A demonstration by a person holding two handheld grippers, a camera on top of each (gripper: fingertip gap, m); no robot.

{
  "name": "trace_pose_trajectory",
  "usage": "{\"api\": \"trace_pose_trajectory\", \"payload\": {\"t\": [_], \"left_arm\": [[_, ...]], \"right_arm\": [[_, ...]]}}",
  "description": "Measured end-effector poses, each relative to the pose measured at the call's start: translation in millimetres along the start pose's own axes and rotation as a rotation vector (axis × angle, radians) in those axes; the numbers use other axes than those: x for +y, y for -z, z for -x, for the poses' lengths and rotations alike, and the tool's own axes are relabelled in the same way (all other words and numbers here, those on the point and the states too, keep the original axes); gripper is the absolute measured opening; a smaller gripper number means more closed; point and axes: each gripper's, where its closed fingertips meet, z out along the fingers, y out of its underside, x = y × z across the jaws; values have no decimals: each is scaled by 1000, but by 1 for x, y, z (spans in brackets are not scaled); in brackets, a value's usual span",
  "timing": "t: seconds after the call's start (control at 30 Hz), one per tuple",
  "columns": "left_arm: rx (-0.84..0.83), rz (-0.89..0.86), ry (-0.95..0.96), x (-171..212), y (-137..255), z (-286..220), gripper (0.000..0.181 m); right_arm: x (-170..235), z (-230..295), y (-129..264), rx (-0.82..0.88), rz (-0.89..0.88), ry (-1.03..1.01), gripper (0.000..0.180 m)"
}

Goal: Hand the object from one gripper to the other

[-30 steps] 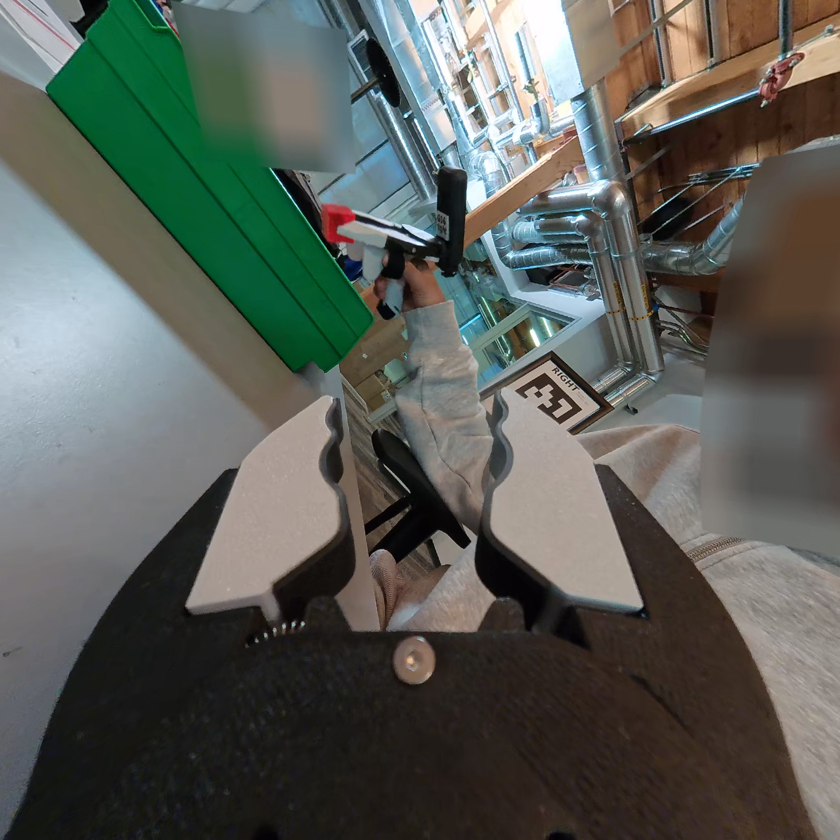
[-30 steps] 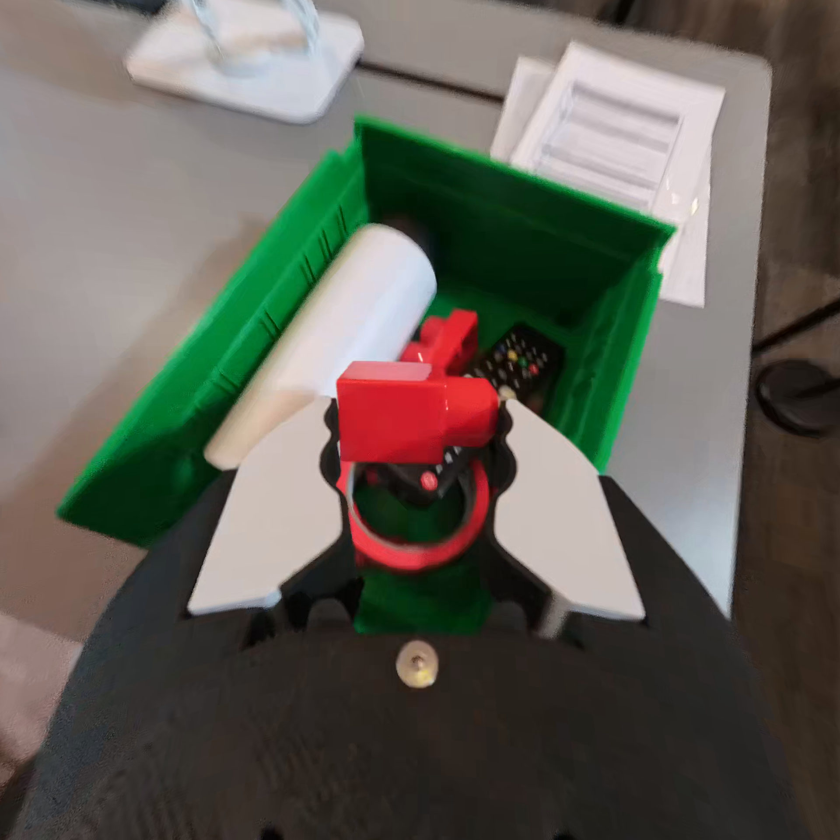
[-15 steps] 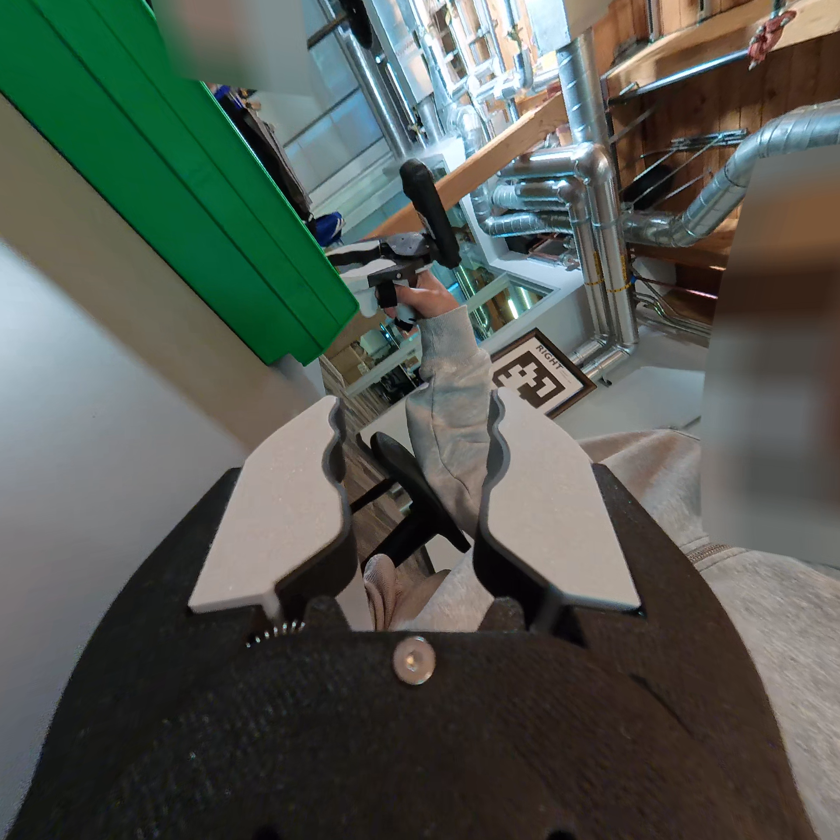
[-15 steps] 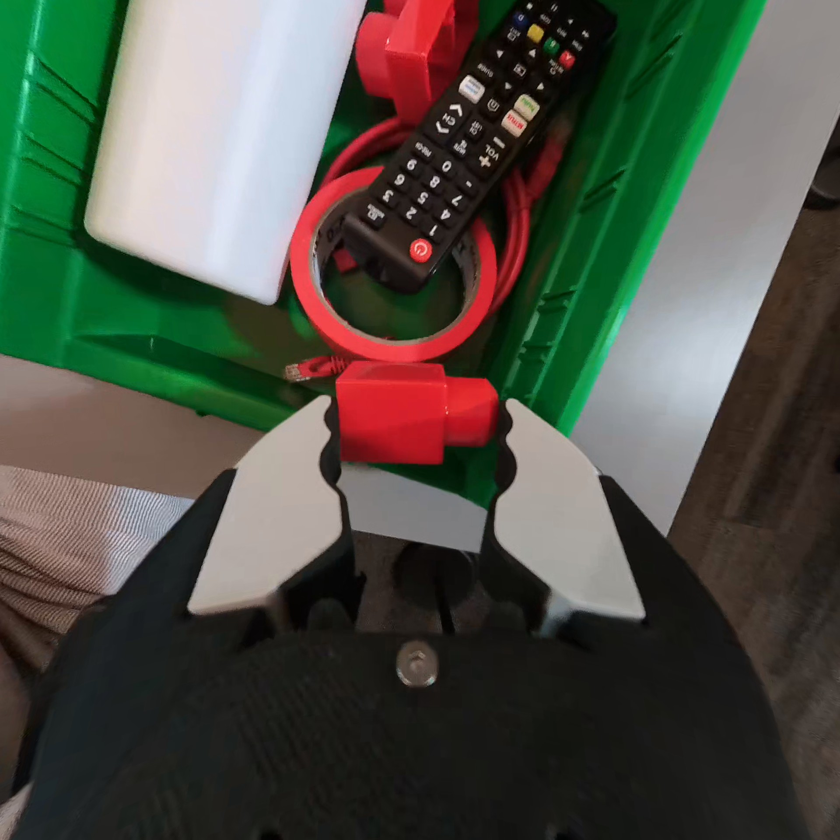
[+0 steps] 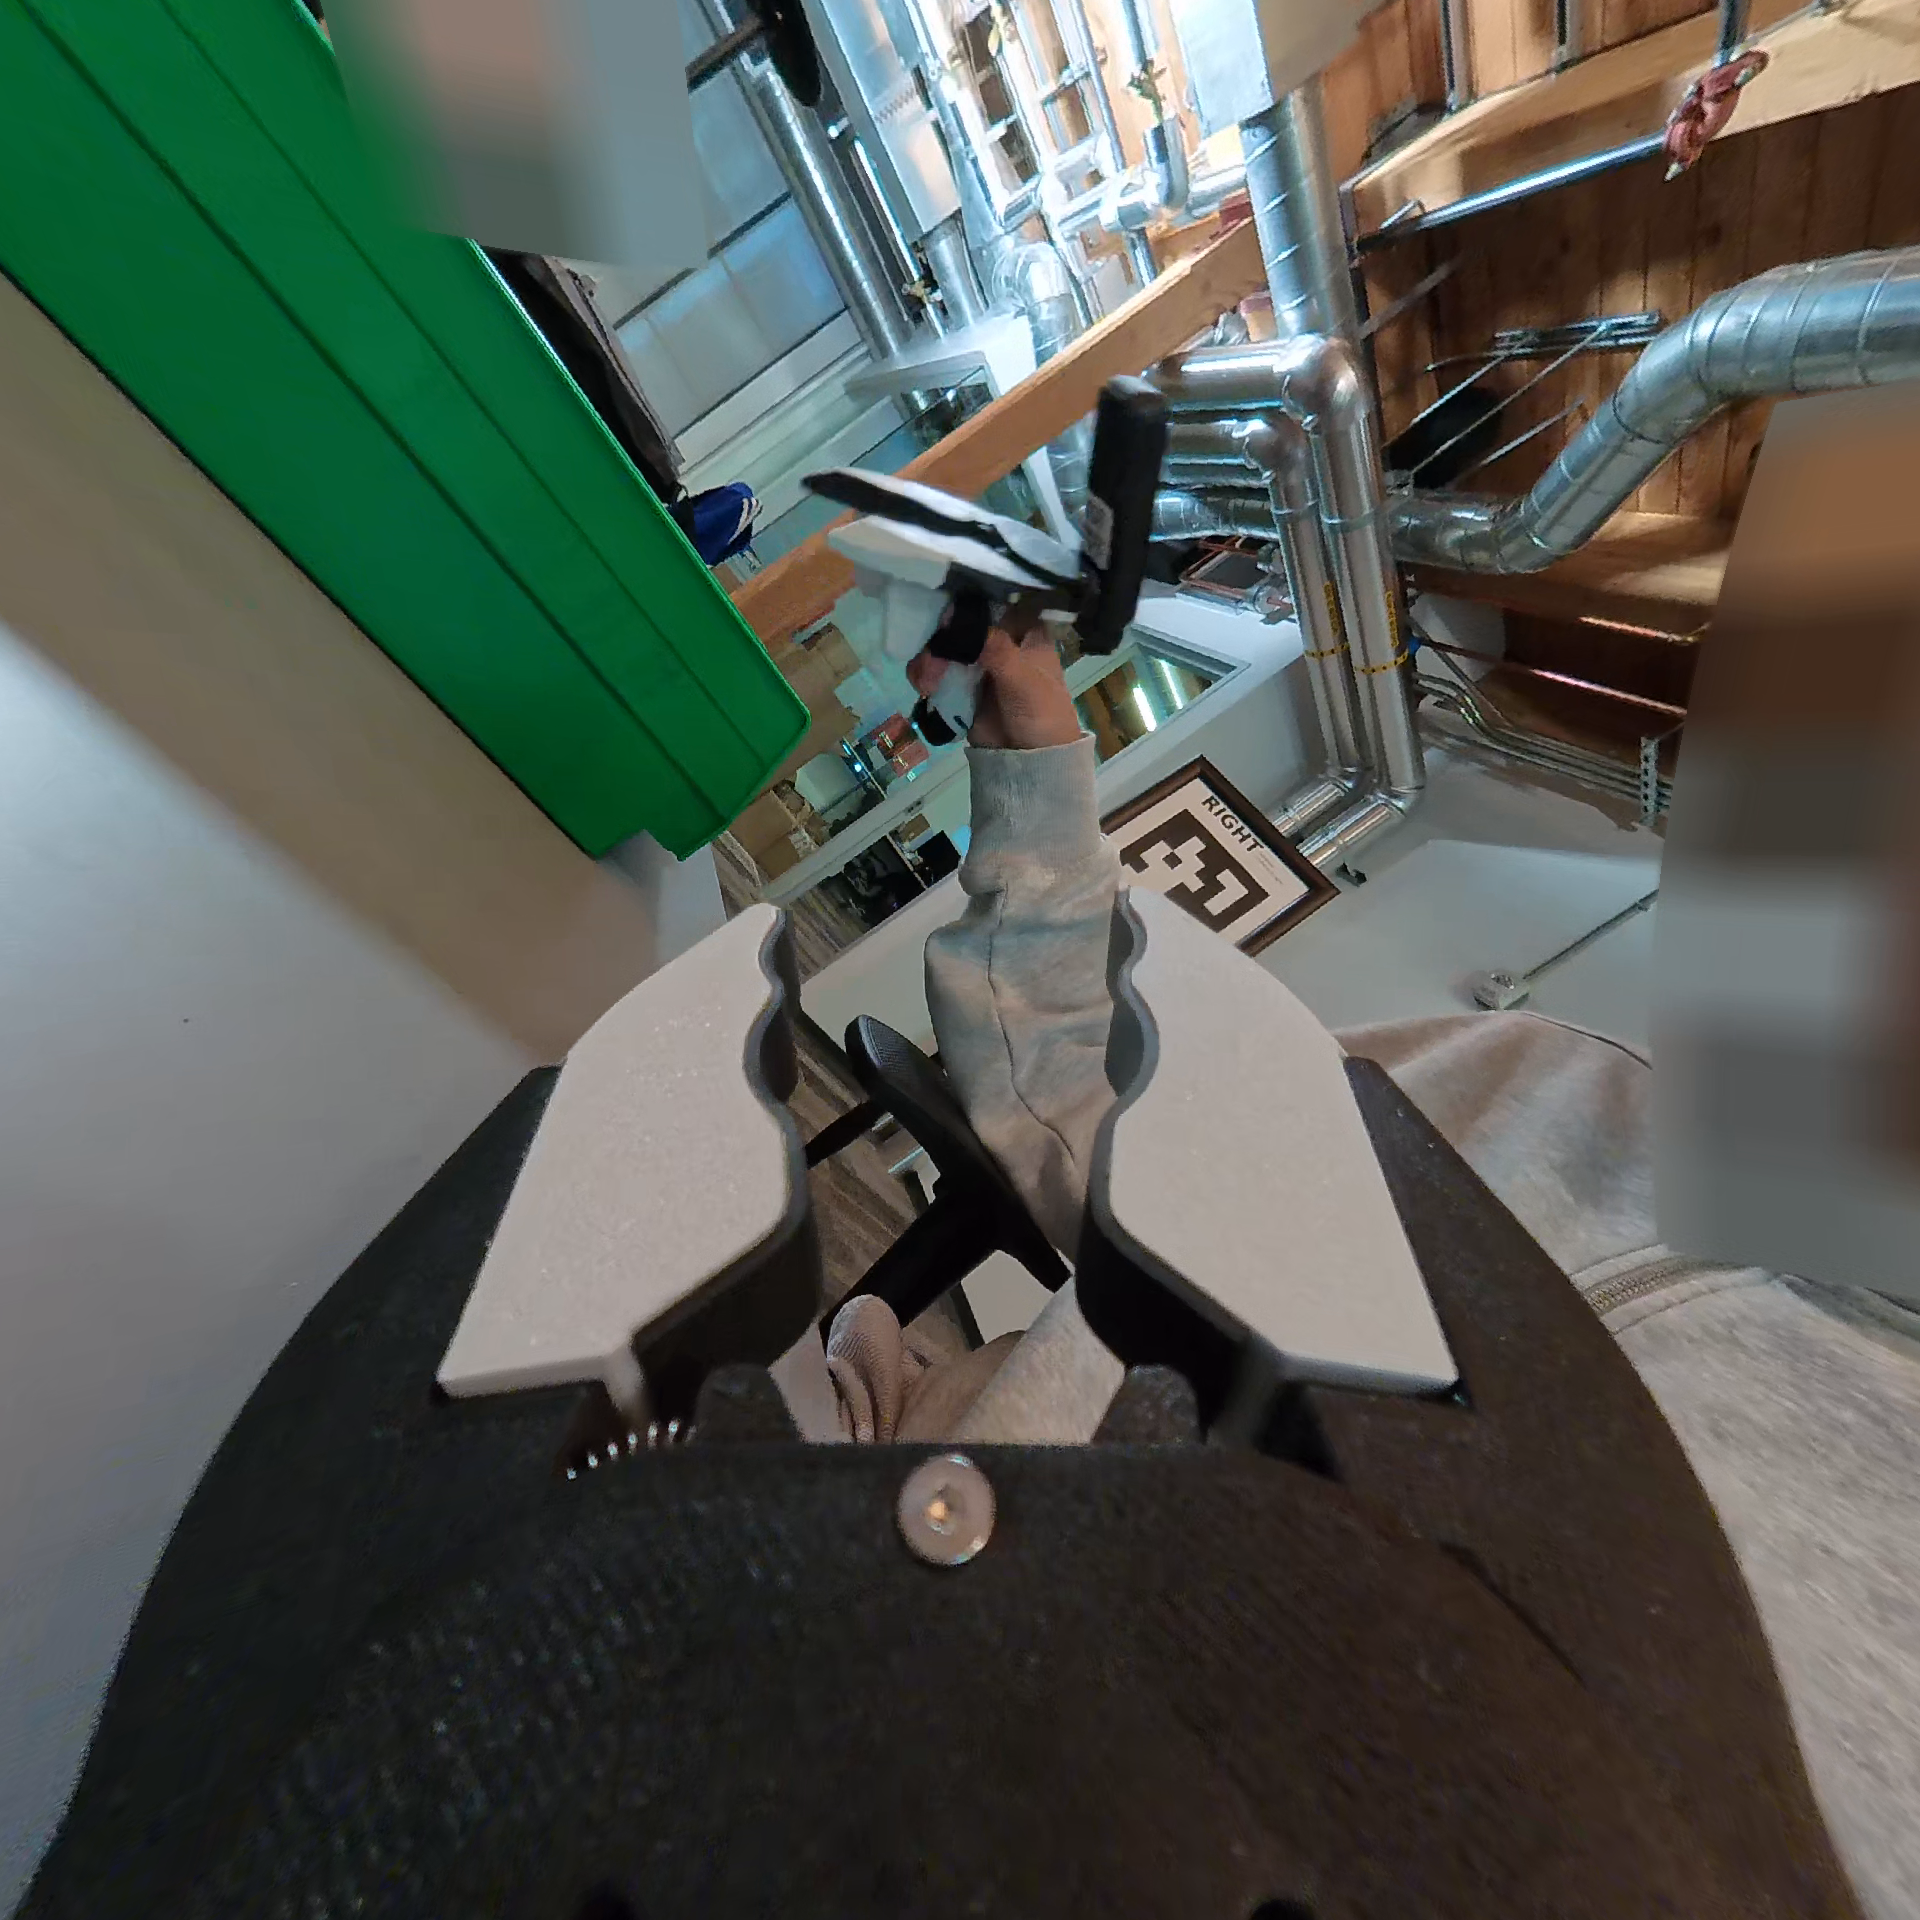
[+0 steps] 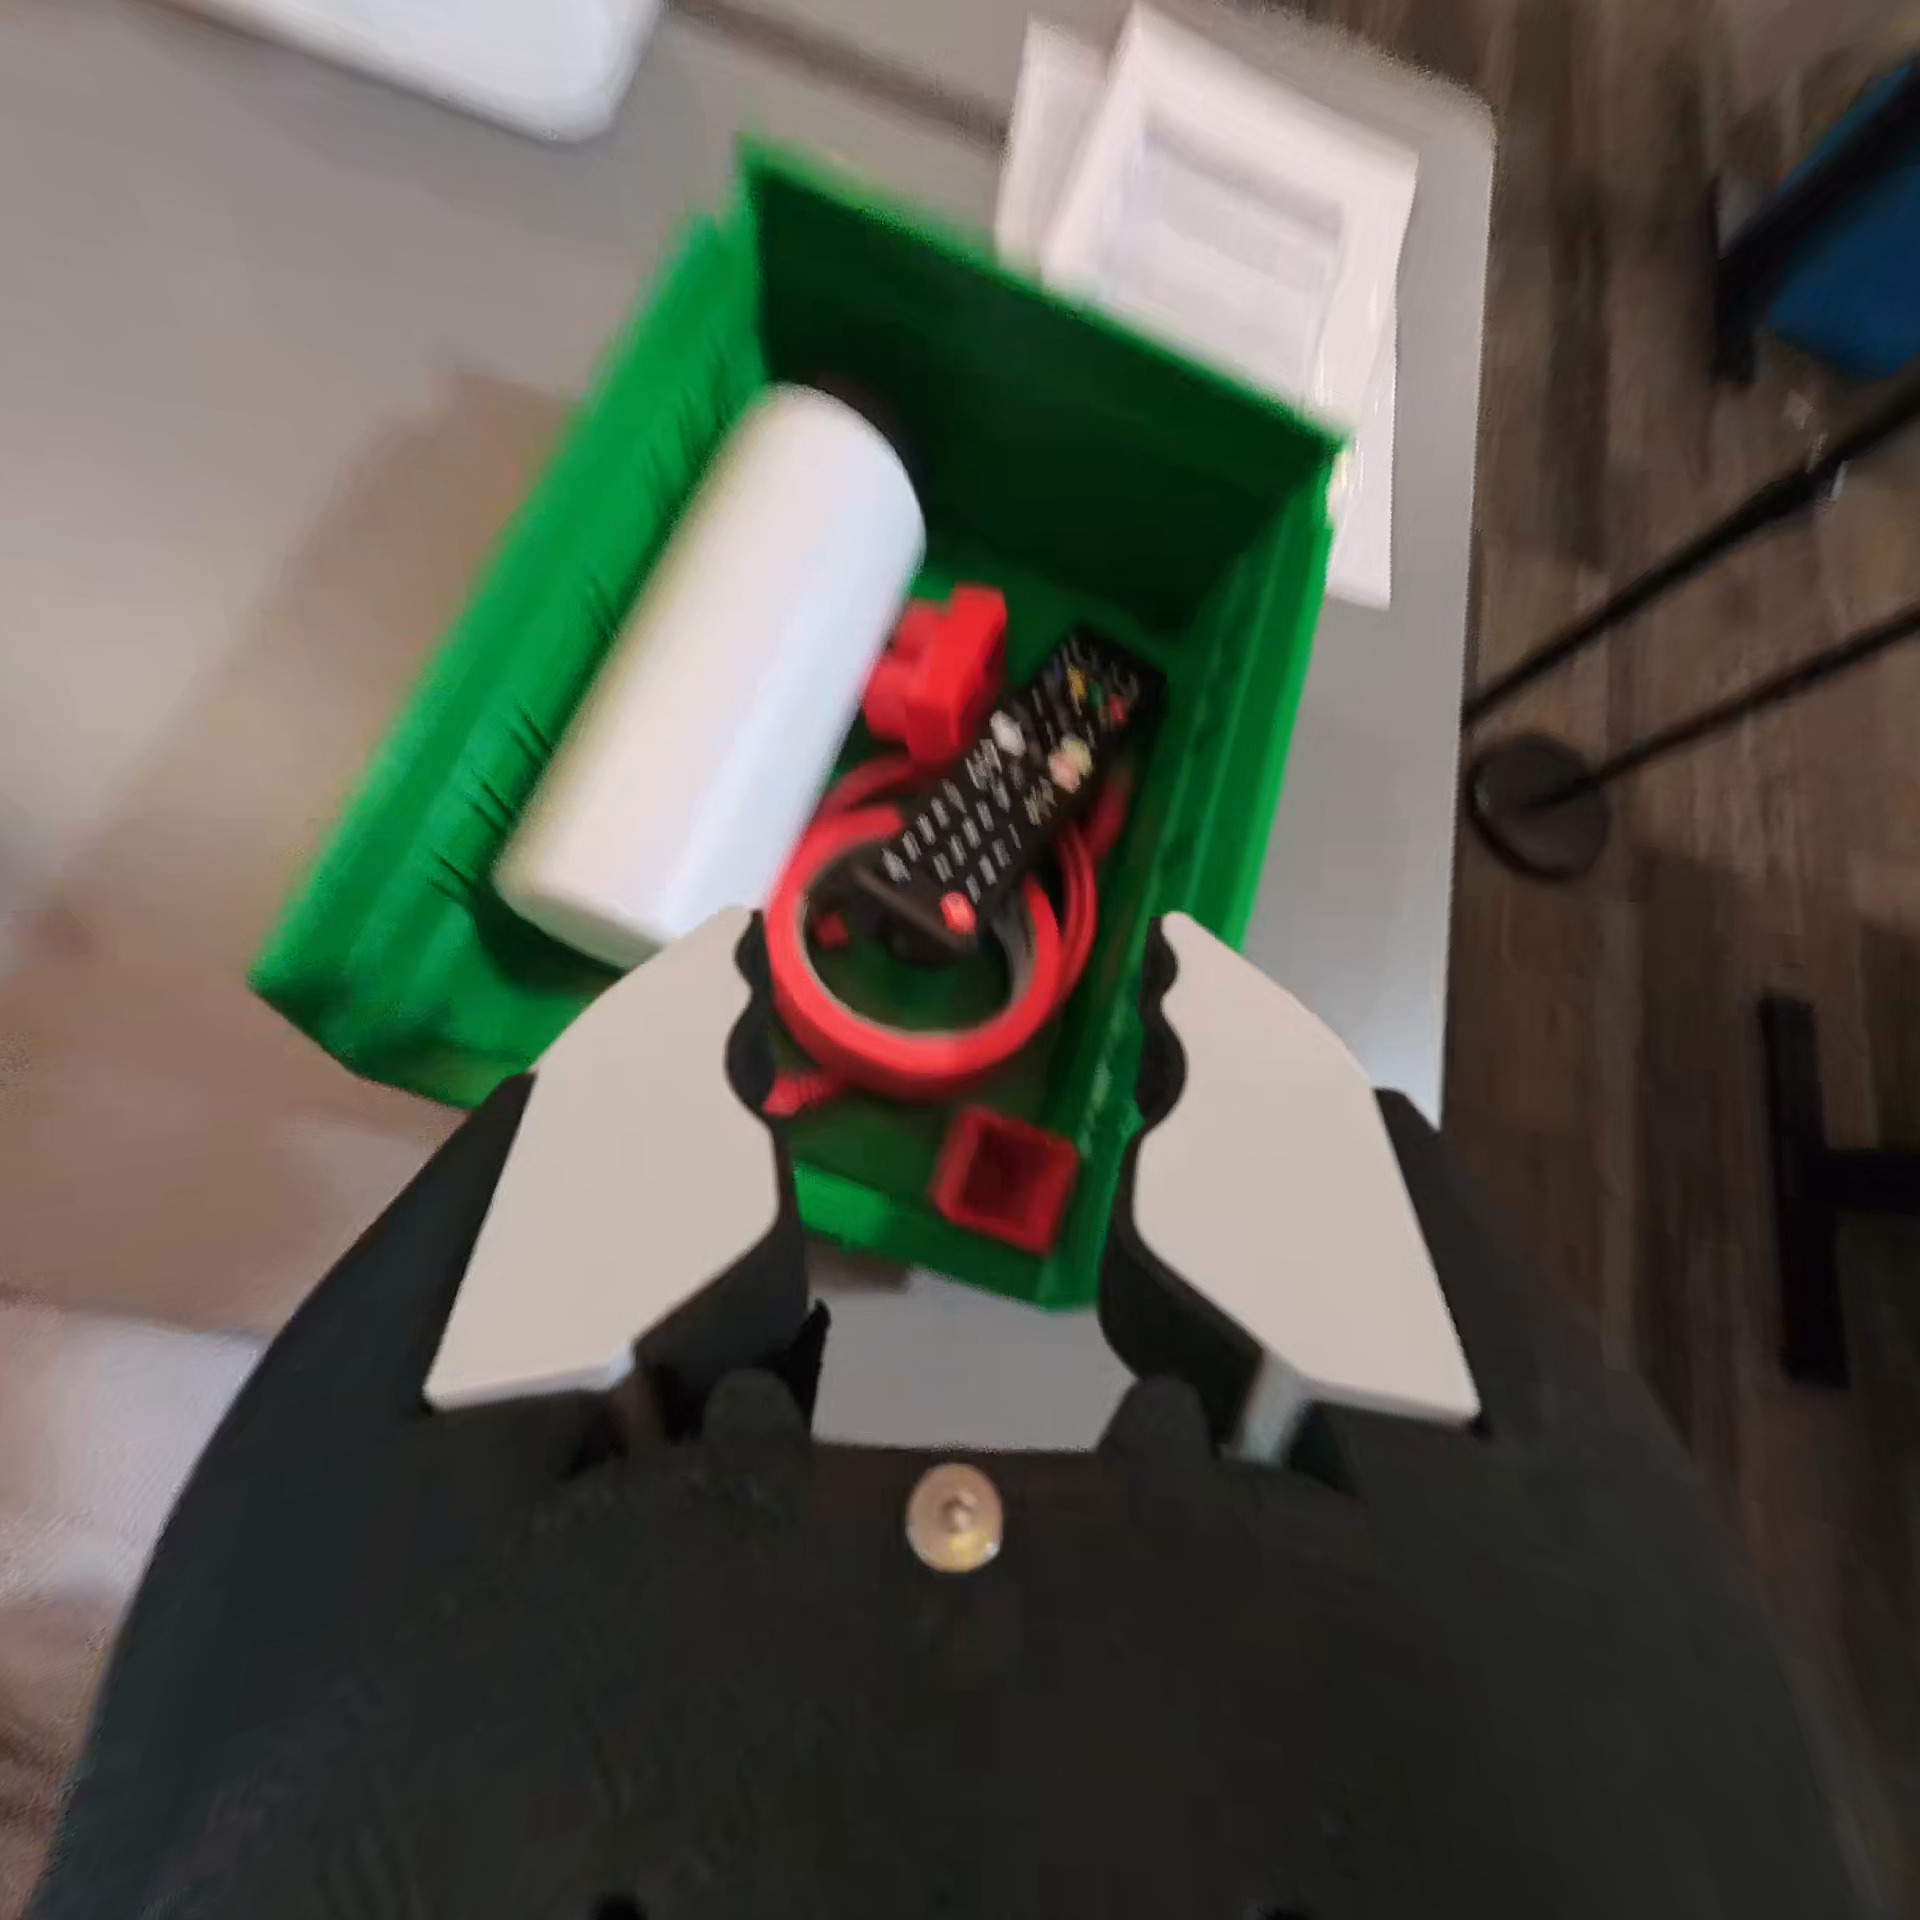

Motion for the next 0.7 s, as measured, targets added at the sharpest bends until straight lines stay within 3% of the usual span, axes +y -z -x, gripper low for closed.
{"api": "trace_pose_trajectory", "payload": {"t": [0.03,0.17,0.27,0.37,0.5,0.7], "left_arm": [[-3,-4,0,0,1,0,58],[-23,-10,-18,0,5,0,58],[-67,-11,-75,0,10,-1,56],[-135,-17,-161,-1,19,-3,52],[-225,-50,-251,-5,37,-6,43],[-342,-162,-377,-24,73,-24,9]], "right_arm": [[-20,11,6,-33,-102,10,67],[-96,86,34,-317,-530,5,55],[-124,160,43,-625,-699,-64,53],[-120,239,24,-869,-652,-53,53],[-88,323,-17,-973,-532,82,47],[-56,380,-47,-1087,-422,207,44]]}}
